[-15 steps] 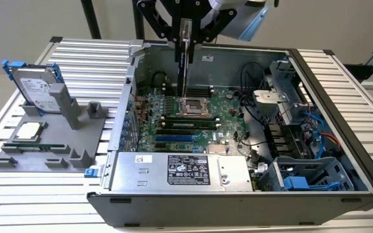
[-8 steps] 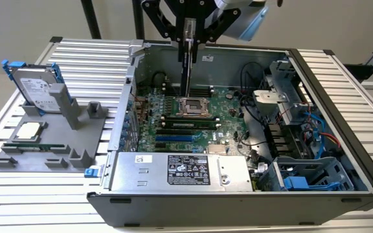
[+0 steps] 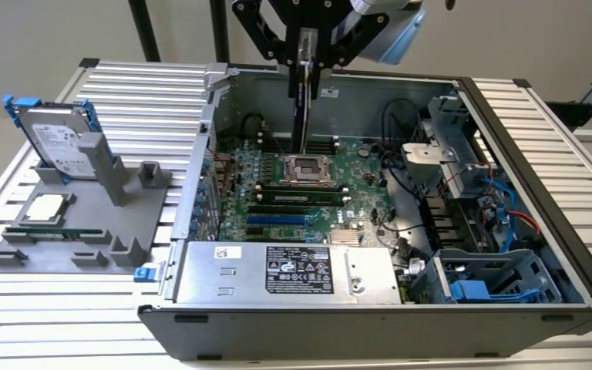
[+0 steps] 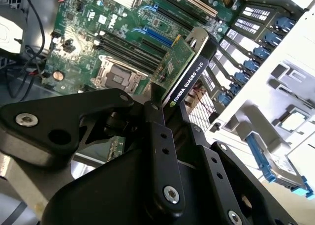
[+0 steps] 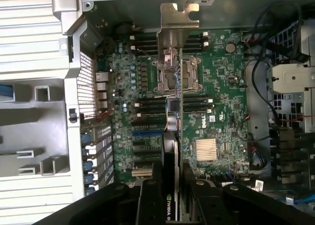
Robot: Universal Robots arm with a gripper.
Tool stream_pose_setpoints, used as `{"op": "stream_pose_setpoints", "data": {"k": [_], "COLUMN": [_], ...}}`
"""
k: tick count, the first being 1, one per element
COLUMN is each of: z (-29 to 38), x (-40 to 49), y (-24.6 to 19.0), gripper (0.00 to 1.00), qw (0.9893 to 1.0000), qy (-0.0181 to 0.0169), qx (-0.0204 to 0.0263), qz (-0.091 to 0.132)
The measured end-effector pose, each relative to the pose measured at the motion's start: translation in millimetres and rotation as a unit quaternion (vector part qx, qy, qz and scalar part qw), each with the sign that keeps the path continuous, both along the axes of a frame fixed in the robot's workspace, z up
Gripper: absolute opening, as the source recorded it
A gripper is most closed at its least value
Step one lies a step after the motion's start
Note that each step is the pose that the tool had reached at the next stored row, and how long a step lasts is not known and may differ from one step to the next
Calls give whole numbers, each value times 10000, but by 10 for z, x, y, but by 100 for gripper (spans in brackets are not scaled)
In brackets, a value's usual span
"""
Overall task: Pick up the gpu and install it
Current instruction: 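Insert the gpu into the slot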
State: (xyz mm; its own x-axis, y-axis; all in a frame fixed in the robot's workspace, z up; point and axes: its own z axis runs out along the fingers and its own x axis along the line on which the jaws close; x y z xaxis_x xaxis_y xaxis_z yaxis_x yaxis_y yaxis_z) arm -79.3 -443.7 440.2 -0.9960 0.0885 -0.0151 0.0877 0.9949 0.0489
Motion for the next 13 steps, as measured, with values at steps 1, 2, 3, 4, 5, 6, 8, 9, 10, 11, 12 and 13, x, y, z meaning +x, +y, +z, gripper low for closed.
{"op": "stream_pose_setpoints", "data": {"k": [1, 2, 3, 4, 5, 6, 8, 9, 10, 11, 12, 13], "z": [1, 2, 3, 5, 5, 6, 8, 9, 10, 11, 12, 13], "x": [7, 16, 25, 33, 41, 50, 68, 76, 84, 92, 101, 109], "y": [0, 0, 0, 0, 0, 0, 0, 0, 0, 0, 0, 0], "gripper": [0, 0, 0, 0, 0, 0, 0, 0, 0, 0, 0, 0], "qw": [10000, 10000, 10000, 10000, 10000, 10000, 10000, 10000, 10000, 10000, 10000, 10000], "qy": [1, 1, 1, 2, 2, 3, 4, 4, 4, 5, 5, 5], "qx": [0, 0, 0, 0, 0, 0, 0, 0, 0, 0, 0, 0], "qz": [0, 0, 0, 0, 0, 0, 0, 0, 0, 0, 0, 0]}}
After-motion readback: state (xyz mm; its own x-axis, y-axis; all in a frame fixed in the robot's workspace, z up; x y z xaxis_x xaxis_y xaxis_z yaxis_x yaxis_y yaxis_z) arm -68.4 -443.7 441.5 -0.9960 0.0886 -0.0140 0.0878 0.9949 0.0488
